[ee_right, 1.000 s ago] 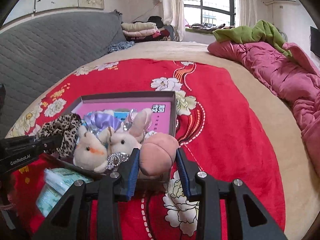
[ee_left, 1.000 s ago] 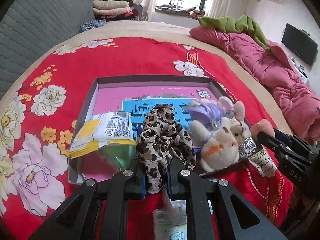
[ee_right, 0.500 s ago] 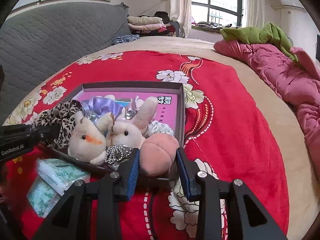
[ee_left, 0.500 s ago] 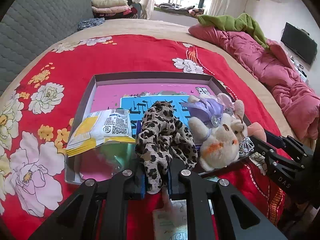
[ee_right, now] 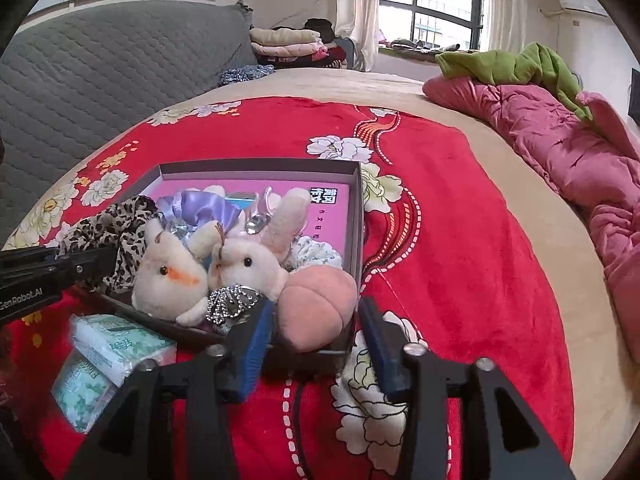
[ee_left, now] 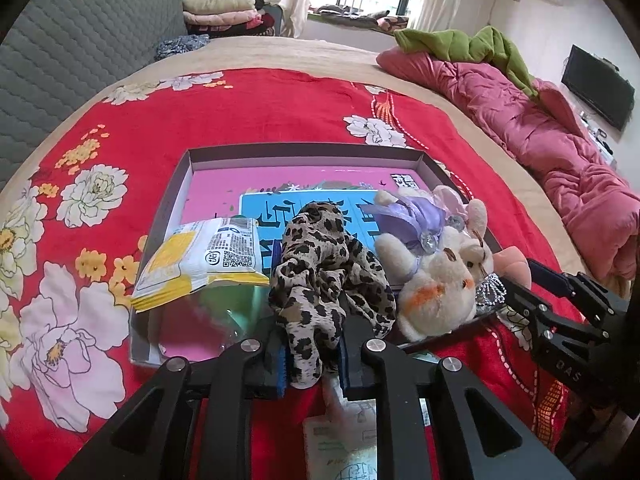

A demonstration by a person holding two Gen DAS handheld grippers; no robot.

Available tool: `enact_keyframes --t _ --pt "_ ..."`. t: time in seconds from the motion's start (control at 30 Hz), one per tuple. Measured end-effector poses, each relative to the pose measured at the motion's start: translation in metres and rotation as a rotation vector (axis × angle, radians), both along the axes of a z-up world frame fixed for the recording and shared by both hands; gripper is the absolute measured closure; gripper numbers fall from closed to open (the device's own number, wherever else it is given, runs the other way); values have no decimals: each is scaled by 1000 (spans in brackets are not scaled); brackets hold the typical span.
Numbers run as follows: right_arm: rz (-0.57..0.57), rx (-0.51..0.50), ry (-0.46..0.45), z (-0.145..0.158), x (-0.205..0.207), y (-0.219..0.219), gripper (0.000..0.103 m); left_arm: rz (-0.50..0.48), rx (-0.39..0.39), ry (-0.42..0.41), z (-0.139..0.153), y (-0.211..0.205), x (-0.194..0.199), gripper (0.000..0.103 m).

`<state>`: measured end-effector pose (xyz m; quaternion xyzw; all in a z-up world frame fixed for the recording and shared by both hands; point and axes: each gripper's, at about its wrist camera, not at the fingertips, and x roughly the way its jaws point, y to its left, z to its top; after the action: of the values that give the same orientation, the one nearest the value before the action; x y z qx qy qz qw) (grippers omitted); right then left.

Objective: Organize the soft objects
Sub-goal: 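Lower the scrunchie into the box with the left gripper while the right gripper places the pink ball, then open both grippers and withdraw them from the box toward the tissue packs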

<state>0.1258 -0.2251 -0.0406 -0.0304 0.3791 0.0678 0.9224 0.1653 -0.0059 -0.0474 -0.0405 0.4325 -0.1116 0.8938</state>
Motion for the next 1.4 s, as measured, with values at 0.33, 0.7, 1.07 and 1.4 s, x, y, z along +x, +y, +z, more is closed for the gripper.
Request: enact_keyframes --t 0.33,0.7,1.07,1.4 --pt "-28 10 -18 9 -7 -8 40 13 -24 13 -1 3 1 78" --pt "-52 54 -42 24 -17 -17 40 44 -50 3 4 10 -1 50" --pt "-36 72 -70 39 -26 -11 39 73 -69 -50 30 20 -13 33" --pt "5 71 -115 61 -41 1 35 76 -72 -66 56 24 -36 29"
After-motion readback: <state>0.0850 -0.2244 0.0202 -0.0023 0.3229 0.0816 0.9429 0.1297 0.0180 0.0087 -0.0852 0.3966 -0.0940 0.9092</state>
